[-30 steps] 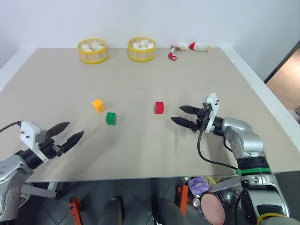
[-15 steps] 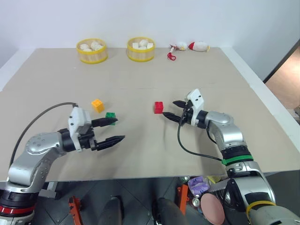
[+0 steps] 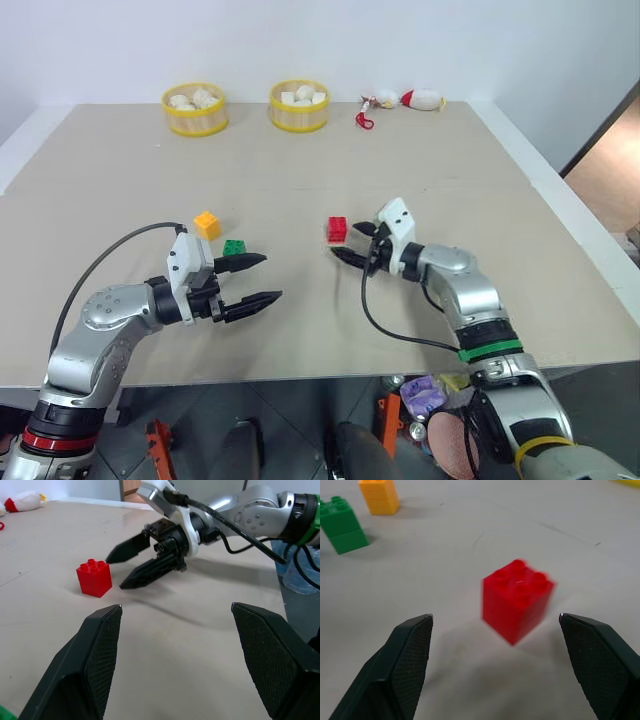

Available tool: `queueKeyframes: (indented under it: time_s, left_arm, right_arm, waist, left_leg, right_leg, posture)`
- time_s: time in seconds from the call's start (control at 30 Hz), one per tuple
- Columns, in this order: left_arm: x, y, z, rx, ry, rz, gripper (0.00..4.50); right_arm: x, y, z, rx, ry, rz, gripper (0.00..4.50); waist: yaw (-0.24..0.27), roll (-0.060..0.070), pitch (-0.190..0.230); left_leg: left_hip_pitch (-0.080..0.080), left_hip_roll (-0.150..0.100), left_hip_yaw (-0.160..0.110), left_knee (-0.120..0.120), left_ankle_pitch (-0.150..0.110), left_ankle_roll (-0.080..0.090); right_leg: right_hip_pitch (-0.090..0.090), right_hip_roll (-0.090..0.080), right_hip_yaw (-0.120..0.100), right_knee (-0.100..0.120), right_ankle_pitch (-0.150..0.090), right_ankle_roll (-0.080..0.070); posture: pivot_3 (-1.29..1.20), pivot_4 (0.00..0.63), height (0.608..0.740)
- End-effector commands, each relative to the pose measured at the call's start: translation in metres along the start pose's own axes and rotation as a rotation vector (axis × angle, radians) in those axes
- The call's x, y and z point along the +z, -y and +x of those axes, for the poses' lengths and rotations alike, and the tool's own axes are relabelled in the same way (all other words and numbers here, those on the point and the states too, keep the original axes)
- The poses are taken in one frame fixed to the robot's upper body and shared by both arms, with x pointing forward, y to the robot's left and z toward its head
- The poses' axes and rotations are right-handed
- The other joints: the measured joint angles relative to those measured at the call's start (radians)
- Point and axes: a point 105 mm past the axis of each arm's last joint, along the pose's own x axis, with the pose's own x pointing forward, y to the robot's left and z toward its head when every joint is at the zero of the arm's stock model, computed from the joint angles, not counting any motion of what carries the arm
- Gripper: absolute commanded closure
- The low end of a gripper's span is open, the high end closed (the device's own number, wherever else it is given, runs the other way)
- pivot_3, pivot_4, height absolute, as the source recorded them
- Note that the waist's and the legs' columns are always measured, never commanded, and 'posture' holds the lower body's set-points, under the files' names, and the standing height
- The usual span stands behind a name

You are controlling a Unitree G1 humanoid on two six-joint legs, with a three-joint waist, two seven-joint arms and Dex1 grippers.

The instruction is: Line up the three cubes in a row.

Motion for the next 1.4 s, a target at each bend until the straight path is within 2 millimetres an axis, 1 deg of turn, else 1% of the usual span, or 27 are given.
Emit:
queueKeyframes:
  time_s: [0.03,0.13,0.23,0.33,0.5,0.57,0.67,0.73,0.87,0.97,1.07,1.23,1.4]
  left_arm:
    - [0.005,0.001,0.000,0.008,0.022,0.031,0.88]
    - [0.007,0.001,0.000,0.025,0.036,0.028,0.88]
    - [0.011,0.002,0.000,0.039,0.065,0.012,0.88]
    - [0.011,0.002,0.000,0.044,0.068,0.011,0.88]
    - [0.012,0.001,0.001,0.044,0.069,0.012,0.88]
    - [0.013,0.000,0.001,0.045,0.072,0.013,0.88]
    - [0.014,0.000,0.002,0.045,0.077,0.012,0.88]
    - [0.015,0.000,0.002,0.045,0.083,0.010,0.88]
    - [0.016,0.004,0.003,0.034,0.089,0.007,0.88]
    - [0.015,0.004,0.002,0.034,0.087,0.008,0.88]
    - [0.015,0.004,0.002,0.035,0.086,0.008,0.88]
    - [0.016,0.003,0.003,0.038,0.090,0.009,0.88]
    - [0.016,0.003,0.003,0.043,0.093,0.009,0.88]
  right_arm:
    - [0.015,0.004,0.000,-0.063,0.035,-0.039,0.32]
    - [0.018,0.009,0.000,-0.130,0.037,-0.028,0.32]
    - [0.026,0.007,-0.001,-0.162,0.064,0.012,0.32]
    - [0.029,-0.004,0.000,-0.163,0.080,0.042,0.32]
    - [0.027,-0.023,0.003,-0.139,0.071,0.068,0.32]
    - [0.025,-0.025,0.002,-0.139,0.065,0.074,0.32]
    - [0.024,-0.021,0.002,-0.183,0.060,0.091,0.32]
    - [0.026,-0.016,0.002,-0.218,0.067,0.108,0.32]
    - [0.033,-0.008,0.000,-0.277,0.090,0.137,0.32]
    - [0.034,-0.007,-0.001,-0.291,0.093,0.148,0.32]
    - [0.033,-0.008,0.000,-0.292,0.086,0.149,0.32]
    - [0.024,-0.018,0.008,-0.277,0.046,0.155,0.32]
    - [0.016,-0.011,0.012,-0.325,0.015,0.182,0.32]
  waist:
    - [0.000,0.000,0.000]
    - [0.000,0.000,0.000]
    - [0.000,0.000,0.000]
    - [0.000,0.000,0.000]
    - [0.000,0.000,0.000]
    - [0.000,0.000,0.000]
    - [0.000,0.000,0.000]
    - [0.000,0.000,0.000]
    - [0.000,0.000,0.000]
    - [0.000,0.000,0.000]
    - [0.000,0.000,0.000]
    - [-0.001,0.000,0.000]
    - [-0.001,0.000,0.000]
  left_leg:
    - [0.000,0.000,0.000,0.000,0.000,0.000]
    - [0.000,0.000,0.001,0.001,0.000,0.000]
    - [0.000,0.000,0.001,0.002,0.000,0.000]
    - [0.000,0.000,0.001,0.002,0.000,0.000]
    - [0.000,0.001,0.001,0.002,0.000,0.000]
    - [0.000,0.001,0.001,0.003,0.000,0.000]
    - [0.000,0.001,0.001,0.003,0.000,0.000]
    - [0.000,0.001,0.001,0.004,0.000,0.000]
    - [0.000,0.001,0.002,0.004,0.000,0.000]
    - [0.000,0.001,0.003,0.004,0.000,0.000]
    - [0.000,0.001,0.003,0.004,0.000,0.000]
    - [0.000,0.001,0.003,0.004,0.000,0.000]
    - [0.000,0.001,0.004,0.004,0.000,0.000]
  right_leg:
    - [0.000,0.000,0.000,0.000,0.000,0.000]
    - [0.000,0.000,0.001,0.000,0.001,0.001]
    - [0.000,0.000,0.001,0.000,0.001,0.000]
    - [0.000,0.000,0.001,0.000,0.001,0.000]
    - [0.000,0.001,0.001,0.000,0.002,0.001]
    - [0.000,0.001,0.002,0.000,0.002,0.001]
    - [0.000,0.001,0.002,0.000,0.002,0.000]
    - [0.000,0.001,0.002,0.000,0.001,-0.003]
    - [0.000,0.001,0.003,0.000,0.001,-0.003]
    - [0.000,0.001,0.004,0.000,0.001,-0.003]
    - [0.000,0.001,0.004,0.000,0.001,-0.003]
    - [-0.001,0.001,0.004,0.000,0.001,-0.003]
    - [-0.001,0.001,0.005,0.000,0.001,-0.003]
  posture:
    - [0.00,0.150,0.740]
    - [0.00,0.150,0.740]
    - [0.00,0.150,0.740]
    - [0.00,0.150,0.740]
    - [0.00,0.150,0.740]
    - [0.00,0.150,0.740]
    - [0.00,0.150,0.740]
    - [0.00,0.150,0.740]
    - [0.00,0.150,0.740]
    - [0.00,0.150,0.740]
    - [0.00,0.150,0.740]
    - [0.00,0.150,0.740]
    - [0.00,0.150,0.740]
